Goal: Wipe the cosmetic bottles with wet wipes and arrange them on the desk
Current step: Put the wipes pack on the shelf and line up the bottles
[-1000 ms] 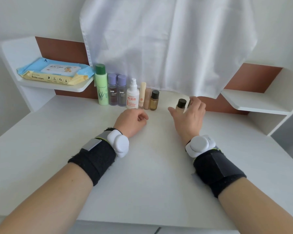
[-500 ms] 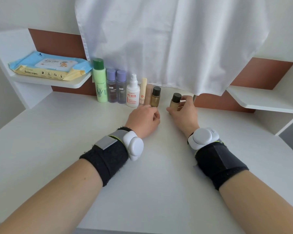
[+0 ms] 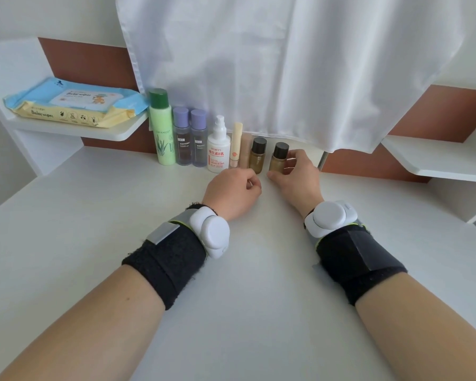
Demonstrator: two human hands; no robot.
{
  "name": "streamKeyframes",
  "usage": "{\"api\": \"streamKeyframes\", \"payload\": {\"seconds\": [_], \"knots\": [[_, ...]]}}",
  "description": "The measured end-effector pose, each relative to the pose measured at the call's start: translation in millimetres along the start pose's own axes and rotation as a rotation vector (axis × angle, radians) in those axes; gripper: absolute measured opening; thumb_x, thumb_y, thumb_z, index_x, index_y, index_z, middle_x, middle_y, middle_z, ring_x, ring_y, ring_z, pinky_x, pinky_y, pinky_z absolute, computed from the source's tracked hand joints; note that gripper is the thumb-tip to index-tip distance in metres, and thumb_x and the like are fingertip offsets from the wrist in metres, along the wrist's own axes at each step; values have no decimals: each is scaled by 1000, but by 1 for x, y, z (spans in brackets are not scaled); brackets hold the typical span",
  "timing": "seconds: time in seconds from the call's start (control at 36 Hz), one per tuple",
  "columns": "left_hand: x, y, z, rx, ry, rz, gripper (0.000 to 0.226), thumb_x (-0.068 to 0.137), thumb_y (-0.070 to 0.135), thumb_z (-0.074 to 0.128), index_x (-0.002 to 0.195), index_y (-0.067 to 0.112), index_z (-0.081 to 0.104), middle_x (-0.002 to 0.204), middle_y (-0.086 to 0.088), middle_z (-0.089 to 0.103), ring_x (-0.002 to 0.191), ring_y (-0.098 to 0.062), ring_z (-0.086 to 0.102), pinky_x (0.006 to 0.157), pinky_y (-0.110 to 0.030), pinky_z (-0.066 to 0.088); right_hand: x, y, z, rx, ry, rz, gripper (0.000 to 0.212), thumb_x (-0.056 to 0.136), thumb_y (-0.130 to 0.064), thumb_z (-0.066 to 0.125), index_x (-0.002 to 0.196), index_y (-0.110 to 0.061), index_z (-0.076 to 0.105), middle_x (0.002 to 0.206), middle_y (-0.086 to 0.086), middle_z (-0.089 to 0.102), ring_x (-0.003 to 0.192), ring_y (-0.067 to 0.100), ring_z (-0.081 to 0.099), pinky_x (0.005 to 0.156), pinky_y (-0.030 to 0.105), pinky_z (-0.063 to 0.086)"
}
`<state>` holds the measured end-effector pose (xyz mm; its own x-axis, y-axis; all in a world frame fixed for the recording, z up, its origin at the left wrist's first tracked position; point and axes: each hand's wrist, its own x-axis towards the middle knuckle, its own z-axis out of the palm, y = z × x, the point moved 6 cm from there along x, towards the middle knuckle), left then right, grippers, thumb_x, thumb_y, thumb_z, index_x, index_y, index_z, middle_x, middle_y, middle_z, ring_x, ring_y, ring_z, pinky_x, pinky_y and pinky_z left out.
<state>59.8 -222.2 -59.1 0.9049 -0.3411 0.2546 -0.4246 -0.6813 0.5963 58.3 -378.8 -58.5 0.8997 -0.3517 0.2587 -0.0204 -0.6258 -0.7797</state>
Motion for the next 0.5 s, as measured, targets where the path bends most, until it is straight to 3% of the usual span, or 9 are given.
{"api": "streamKeyframes", "payload": {"seconds": [0.5], "knots": [[0,-1,2,-8,-15,10,13,86,23,57,87,27,69,82,9,61,90,-18,59,77,-29,47,7,-2,5,-2,-8,-14,44,81,-23,75,118,-16,54,101,-8,60,88,13,59,77,24,40]]}}
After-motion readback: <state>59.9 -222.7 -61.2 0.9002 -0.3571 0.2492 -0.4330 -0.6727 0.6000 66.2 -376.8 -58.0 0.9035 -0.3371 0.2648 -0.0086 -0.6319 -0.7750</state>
